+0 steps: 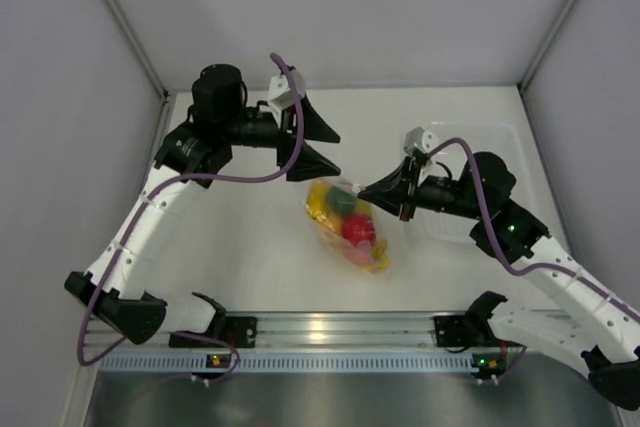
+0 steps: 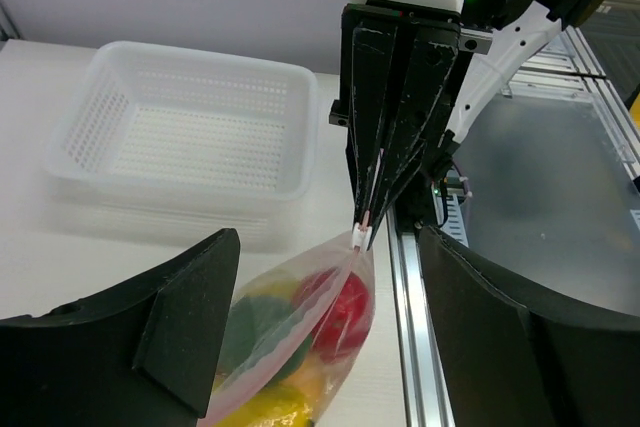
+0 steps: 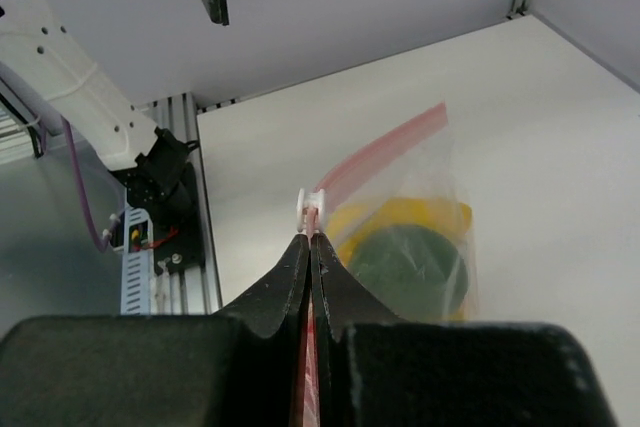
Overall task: Open the zip-top bag and remove the fake food
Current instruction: Unzip the zipper food storage bag at the center of the board.
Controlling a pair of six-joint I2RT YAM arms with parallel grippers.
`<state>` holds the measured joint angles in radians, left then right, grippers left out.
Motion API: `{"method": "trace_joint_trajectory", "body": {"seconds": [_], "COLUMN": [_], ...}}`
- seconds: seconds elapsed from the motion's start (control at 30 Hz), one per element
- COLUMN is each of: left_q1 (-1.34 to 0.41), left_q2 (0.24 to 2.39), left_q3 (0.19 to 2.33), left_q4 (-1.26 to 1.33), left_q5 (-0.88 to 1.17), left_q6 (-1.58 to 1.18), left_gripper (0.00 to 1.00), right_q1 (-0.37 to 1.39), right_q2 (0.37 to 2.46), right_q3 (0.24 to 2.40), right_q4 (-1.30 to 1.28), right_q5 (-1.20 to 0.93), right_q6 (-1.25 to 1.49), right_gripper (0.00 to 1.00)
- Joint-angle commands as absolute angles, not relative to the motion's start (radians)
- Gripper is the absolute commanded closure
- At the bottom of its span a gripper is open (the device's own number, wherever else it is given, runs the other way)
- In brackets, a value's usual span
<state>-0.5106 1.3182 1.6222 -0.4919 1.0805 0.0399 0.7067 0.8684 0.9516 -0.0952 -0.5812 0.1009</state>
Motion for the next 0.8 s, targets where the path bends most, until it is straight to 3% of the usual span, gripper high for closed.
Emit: {"method": "trace_joint_trajectory", "body": {"seconds": [0.0, 0.47, 0.53, 0.67, 0.77], "left_q1": [-0.509, -0.636, -0.646, -0.667, -0.681], "left_q2": [1.33, 1.362, 1.385, 1.411, 1.416], "left_q3": [1.621, 1.568, 1.575, 1.582, 1.575], "left_q4": [-0.448, -0.449, -0.449, -0.449, -0.448], "left_q5": [1.157, 1.101, 1.121, 1.117, 1.117], "left_q6": [0.094, 0.179, 0.172, 0.167, 0.167], "left_gripper": [0.21, 0.25, 0.29, 0.49, 0.51], "right_q1": [0.726, 0.727, 0.727, 0.727, 0.727], "right_q2": [0.833, 0.756, 0.75, 0.736, 0.73], "right_q3": [0.922, 0.847, 0.839, 0.821, 0.821], "right_q4": [0.034, 0.075, 0.081, 0.089, 0.086], "right_q5": [-0.614, -0.561, -0.561, -0.555, -0.543], "right_q6": [0.061, 0.086, 0.086, 0.078, 0.078], "right_gripper": [1.0, 1.0, 1.0, 1.0, 1.0]}}
